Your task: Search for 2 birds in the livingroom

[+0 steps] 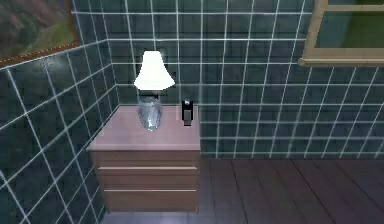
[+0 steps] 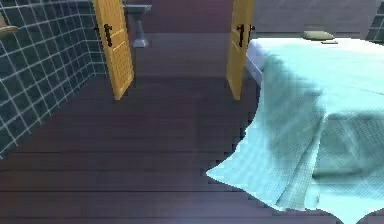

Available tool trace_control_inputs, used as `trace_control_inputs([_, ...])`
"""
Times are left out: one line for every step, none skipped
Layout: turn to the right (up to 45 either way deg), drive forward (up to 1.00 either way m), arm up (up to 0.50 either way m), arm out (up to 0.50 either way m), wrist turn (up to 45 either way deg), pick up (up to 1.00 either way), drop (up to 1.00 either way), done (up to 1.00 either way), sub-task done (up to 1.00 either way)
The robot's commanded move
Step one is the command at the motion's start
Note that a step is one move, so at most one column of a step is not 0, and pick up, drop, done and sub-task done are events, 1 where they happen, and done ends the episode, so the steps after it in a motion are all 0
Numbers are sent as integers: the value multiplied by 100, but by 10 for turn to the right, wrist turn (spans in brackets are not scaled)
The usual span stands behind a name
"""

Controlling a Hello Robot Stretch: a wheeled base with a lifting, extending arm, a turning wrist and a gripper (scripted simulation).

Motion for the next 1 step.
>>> trace_control_inputs([450, 0, 0, 0, 0, 0, 0, 0, 0])
